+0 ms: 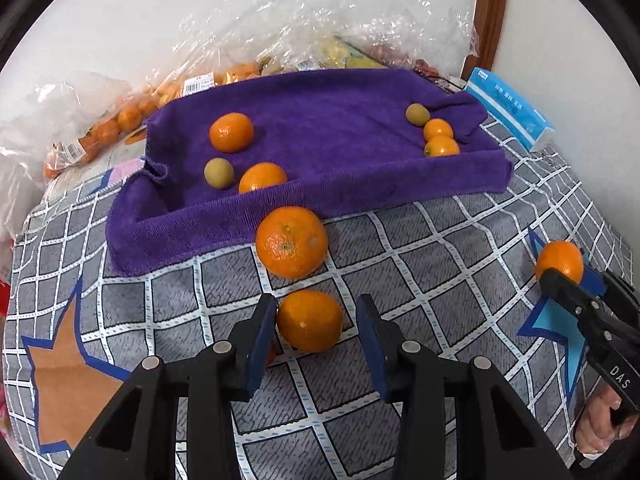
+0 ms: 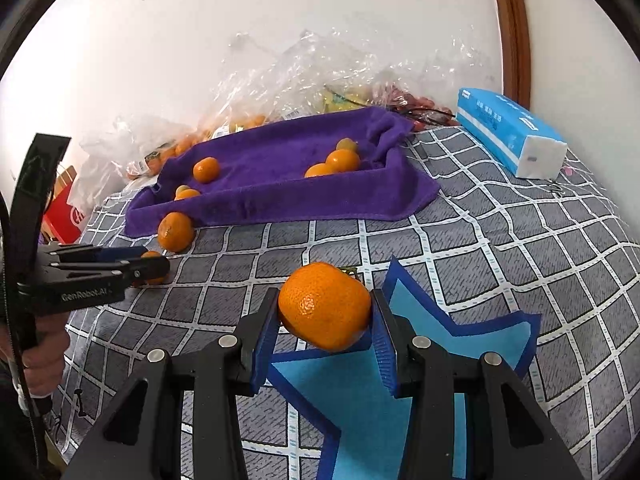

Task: Organize fruits
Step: 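Lift the orange in the right gripper while the left gripper moves toward another orange, then lower the left gripper around an orange on the bed cover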

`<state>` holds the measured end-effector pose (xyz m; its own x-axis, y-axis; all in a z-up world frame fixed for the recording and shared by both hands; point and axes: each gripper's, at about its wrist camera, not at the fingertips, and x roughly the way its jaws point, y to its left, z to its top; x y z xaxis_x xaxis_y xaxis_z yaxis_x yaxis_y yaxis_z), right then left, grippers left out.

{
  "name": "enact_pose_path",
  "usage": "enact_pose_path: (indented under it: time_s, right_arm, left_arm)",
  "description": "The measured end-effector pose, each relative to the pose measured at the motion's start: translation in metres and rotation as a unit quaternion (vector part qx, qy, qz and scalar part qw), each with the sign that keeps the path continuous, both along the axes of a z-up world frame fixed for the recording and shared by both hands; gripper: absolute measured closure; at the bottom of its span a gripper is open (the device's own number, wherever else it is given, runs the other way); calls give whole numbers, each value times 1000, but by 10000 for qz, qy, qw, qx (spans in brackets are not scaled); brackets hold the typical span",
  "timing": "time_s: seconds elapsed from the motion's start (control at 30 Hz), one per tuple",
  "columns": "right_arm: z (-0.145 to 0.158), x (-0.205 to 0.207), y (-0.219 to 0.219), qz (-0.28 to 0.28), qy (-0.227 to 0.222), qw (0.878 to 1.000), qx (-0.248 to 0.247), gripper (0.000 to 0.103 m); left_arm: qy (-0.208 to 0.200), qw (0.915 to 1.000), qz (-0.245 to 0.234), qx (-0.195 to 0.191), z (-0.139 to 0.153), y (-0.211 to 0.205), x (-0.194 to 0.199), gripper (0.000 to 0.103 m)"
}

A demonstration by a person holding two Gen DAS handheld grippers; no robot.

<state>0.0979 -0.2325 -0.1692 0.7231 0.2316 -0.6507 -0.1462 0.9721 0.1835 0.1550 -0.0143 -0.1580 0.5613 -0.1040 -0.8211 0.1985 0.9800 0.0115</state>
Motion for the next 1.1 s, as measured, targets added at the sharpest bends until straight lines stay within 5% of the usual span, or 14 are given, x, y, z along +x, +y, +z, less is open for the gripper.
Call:
enact_pose_path:
  time_s: [0.6,1.1]
  right_arm:
    - [-2,2,4,23,61,9998,-164,60]
    - [-4,4,6,-139,134,9993,-332,60]
  left_arm:
    - [-19,9997,46,-239,-2,-1,-9,70]
    - [-135,9965,-114,-817,-5,-4,-33,70]
